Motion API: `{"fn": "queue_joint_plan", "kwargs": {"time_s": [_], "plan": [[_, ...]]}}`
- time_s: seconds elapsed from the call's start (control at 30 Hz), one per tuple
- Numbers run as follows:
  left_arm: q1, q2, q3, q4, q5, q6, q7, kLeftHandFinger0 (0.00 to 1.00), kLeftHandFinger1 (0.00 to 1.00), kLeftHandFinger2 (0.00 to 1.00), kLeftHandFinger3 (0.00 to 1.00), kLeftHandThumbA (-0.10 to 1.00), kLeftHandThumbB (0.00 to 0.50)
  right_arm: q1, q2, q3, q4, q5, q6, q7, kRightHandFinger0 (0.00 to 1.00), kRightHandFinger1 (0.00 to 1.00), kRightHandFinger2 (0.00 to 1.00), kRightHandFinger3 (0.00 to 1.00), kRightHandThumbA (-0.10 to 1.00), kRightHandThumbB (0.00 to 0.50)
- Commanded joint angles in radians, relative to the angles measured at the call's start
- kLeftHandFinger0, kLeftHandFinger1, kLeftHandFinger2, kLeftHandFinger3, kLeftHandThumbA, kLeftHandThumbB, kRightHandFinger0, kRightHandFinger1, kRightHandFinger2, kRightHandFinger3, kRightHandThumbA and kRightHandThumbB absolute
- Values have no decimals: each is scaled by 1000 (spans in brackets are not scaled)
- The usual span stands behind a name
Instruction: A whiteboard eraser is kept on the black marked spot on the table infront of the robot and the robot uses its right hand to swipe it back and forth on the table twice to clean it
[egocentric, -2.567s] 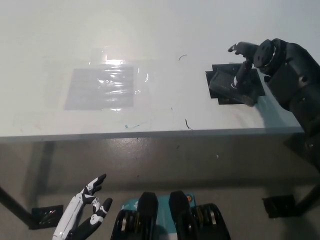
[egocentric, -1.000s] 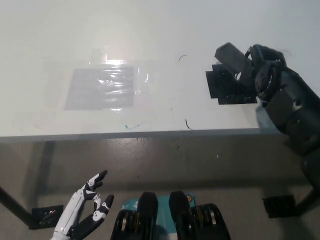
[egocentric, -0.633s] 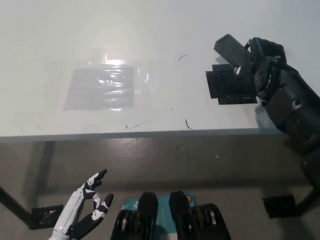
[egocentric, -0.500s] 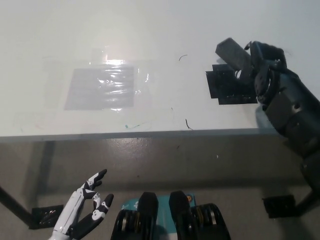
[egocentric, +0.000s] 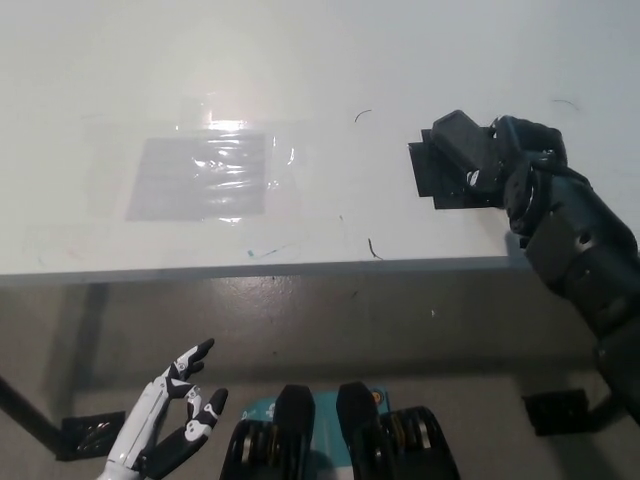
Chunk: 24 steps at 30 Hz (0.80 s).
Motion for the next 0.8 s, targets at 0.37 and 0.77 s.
{"fn": "queue_joint_plan", "kwargs": {"time_s": [0.37,0.77], "plan": [[16,19,11,8,-37,-64,-12,1000,1000,1000,1000,751,388,-155,290,11,-82,-13,64,91,0,2,135,632,588,222],[1,31,8,23,-51,-67,-17,1000,1000,1000,1000,921,422,-192,389,21,-51,-35,26,68,6,32,120,653,489,205]]}}
